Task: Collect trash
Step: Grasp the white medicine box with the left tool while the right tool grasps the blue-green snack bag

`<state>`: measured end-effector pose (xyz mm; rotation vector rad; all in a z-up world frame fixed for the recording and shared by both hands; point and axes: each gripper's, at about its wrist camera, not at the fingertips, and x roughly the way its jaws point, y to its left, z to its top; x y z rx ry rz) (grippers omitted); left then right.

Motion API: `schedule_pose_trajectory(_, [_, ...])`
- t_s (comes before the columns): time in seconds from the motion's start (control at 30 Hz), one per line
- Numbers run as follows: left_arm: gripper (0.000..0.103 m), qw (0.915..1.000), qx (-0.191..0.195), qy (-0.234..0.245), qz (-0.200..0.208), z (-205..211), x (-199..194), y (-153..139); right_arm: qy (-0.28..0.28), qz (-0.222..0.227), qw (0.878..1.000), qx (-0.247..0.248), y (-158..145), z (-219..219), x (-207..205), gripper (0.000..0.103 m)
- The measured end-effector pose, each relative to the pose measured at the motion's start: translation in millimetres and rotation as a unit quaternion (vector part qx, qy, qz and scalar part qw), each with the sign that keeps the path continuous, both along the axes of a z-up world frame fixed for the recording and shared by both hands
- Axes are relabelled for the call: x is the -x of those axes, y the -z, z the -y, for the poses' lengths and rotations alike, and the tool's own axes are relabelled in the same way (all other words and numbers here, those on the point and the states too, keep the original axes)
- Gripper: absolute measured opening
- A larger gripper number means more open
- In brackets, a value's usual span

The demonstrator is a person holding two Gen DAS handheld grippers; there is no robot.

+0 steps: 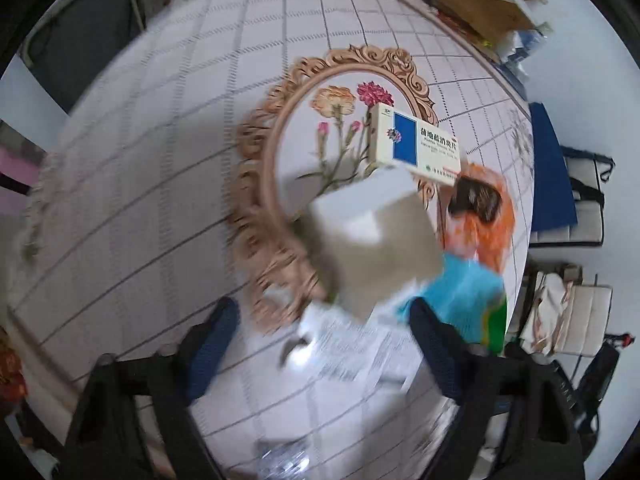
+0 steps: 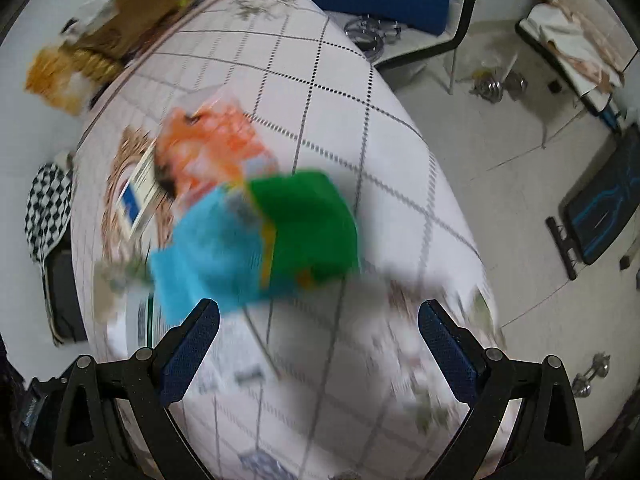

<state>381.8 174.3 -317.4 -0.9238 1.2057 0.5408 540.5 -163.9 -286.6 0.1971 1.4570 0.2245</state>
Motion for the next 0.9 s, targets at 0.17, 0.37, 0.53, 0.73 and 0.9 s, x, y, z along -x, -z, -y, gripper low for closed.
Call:
schedule_pose_trajectory(0.17, [0.035,0.999,-0.001,0.022,-0.038,-11,-44,37,0.0,-0.021,1.0,-0.006,38,-22,-39,0.101])
schedule_pose_trajectory(0.37, [0.005,0.9978,-0.027,0.045,-0.04,-14,-41,39,-0.015,-0.016,1.0,-0.012,52,-39,-36,0.068])
schedule_pose_trajectory(0.53, [0.002,0.9948,-0.066,0.065,-0.041,-12,-29,24,0.003,0.012,0.999,-0.046,30,-29,-24,0.045])
schedule_pose_trajectory(0.73, [0.001,0.9922,-0.094,0.079,-0.023,-9,-6,-3,-0.004,0.067,0.996,-0.051,-16,-21,3,0.04])
schedule_pose_trajectory(0.9, [0.001,0.9882,-0.123,0.092,0.001,3,23,-37,-0.004,0.108,0.993,-0.039,-54,-15,38,0.04])
